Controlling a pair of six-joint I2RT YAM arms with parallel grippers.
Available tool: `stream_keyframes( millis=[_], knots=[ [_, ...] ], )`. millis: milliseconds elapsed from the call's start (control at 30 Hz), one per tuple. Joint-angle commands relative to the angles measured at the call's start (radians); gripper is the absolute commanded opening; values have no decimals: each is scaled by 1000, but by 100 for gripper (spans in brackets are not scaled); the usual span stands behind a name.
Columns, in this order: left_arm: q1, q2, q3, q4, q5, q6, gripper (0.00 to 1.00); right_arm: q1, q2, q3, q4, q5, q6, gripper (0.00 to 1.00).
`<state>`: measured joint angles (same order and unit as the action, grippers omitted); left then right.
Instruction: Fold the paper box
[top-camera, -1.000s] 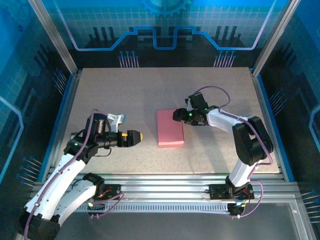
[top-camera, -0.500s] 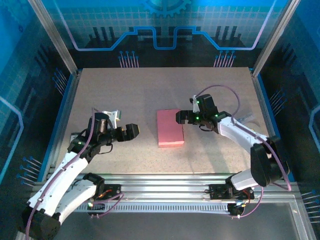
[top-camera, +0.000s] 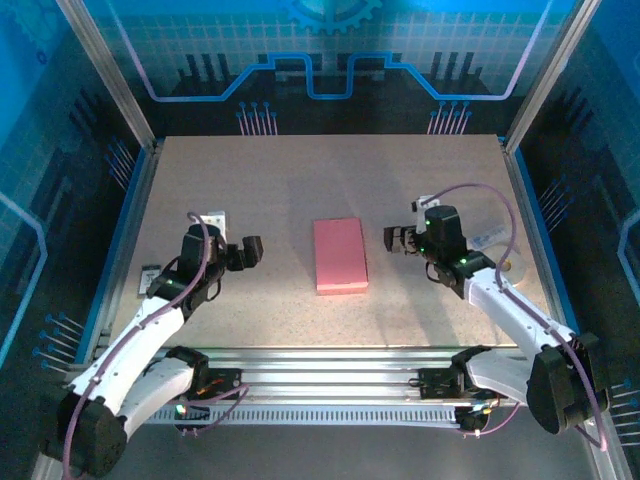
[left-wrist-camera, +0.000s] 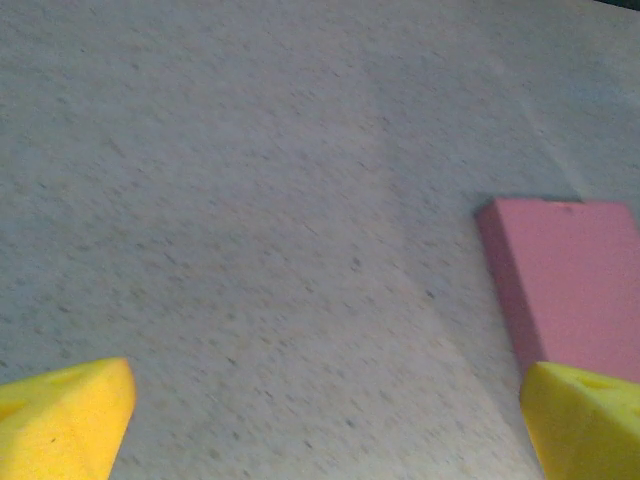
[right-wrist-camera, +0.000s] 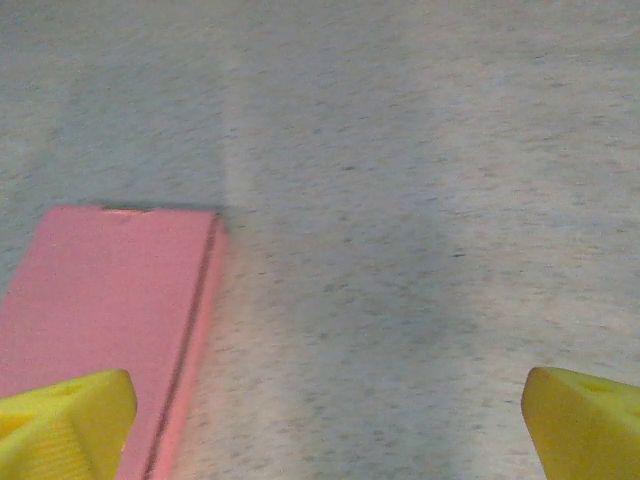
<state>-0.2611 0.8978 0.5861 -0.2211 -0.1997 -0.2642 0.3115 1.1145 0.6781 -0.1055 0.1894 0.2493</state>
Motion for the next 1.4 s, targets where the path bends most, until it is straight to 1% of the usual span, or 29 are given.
stream_keyframes(
  millis=[0,100,200,367,500,533,667,767,800,833,900,933,1000,1033,1067,1200,1233,1367],
  knots=[
    [23,52,-54,198,-119,111,99,-58,-34,-36,85,45,-40,100],
    [40,120,-101,352,-148,183,99,-87,-45,-82,152,75,-64,100],
    [72,199,-123,467,-141,233,99,-121,-28,-113,218,78,-98,100],
    [127,343,-181,756,-67,275,99,-164,67,-130,337,59,-153,100],
    [149,459,-217,969,-44,320,99,-174,162,-132,460,84,-203,100],
    [151,472,-214,982,-41,328,99,-178,180,-130,482,78,-216,100],
    [201,543,-209,1053,84,314,99,-192,243,-161,623,35,-245,100],
    [225,644,-228,1178,121,301,99,-195,286,-191,733,25,-270,100],
    [231,661,-227,1202,133,304,99,-201,293,-197,745,15,-267,100],
    [239,640,-206,1116,158,296,99,-217,305,-208,766,-20,-258,100],
    [265,651,-202,1137,196,276,99,-247,334,-246,853,-123,-257,100],
    [270,644,-195,1105,201,270,99,-253,360,-267,914,-159,-260,100],
    [277,649,-197,1124,212,265,99,-253,426,-306,1048,-171,-264,100],
    [277,644,-197,1113,209,266,99,-255,425,-310,1054,-162,-259,100],
    [277,648,-197,1119,208,266,99,-258,411,-288,986,-140,-250,100],
    [276,648,-198,1123,207,267,99,-252,426,-289,1016,-91,-245,100],
    [277,648,-197,1120,209,266,99,-250,420,-282,987,-95,-247,100],
    [276,648,-197,1121,209,267,99,-248,425,-278,987,-138,-264,100]
  ],
)
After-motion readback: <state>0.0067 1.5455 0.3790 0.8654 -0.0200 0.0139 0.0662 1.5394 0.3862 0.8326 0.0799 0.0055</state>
